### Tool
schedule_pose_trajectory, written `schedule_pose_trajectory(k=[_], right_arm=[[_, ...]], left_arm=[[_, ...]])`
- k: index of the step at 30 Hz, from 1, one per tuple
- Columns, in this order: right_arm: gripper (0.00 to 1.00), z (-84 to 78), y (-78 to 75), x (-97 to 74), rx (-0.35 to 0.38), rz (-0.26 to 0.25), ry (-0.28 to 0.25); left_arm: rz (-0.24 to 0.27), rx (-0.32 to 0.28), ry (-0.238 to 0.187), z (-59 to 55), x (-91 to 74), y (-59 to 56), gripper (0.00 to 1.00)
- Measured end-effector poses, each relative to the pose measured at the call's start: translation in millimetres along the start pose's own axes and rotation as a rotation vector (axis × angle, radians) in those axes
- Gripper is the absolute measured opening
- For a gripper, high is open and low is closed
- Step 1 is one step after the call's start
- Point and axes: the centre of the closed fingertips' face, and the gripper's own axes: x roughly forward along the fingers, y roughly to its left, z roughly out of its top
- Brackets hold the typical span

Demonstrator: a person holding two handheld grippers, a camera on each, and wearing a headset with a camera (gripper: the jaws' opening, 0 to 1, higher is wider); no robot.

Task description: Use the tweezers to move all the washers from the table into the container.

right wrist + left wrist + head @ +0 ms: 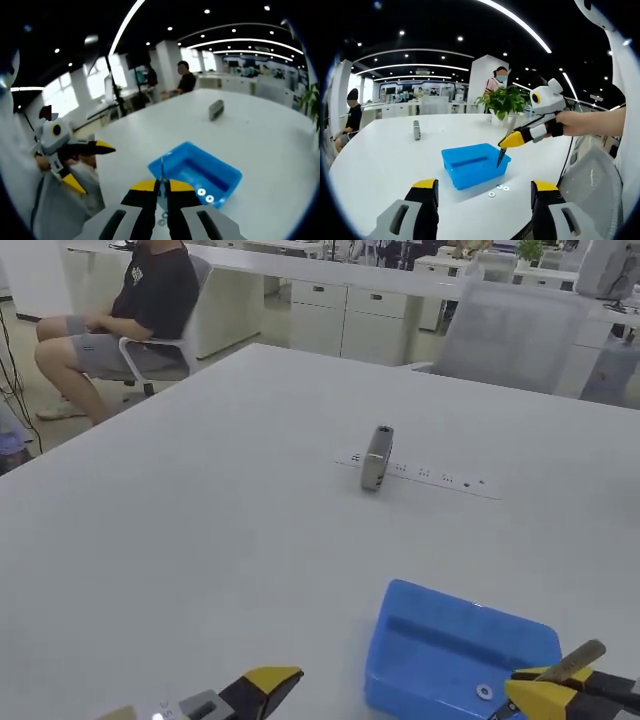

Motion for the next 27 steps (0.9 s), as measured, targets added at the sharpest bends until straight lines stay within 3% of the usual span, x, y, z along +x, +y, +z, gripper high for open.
schedule_pose_trajectory(k=[15, 27], right_arm=[[0.03, -42.8, -4.8, 14.3, 0.038, 0.016, 0.089], [0.04, -55.6, -9.8, 20.1, 0.021, 0.008, 0.118]], left_arm=[[-0.005, 0.005, 0.01, -1.7, 0.2, -1.2, 0.74], [-0.004, 0.012, 0.019, -3.3, 0.6, -1.0, 0.74]])
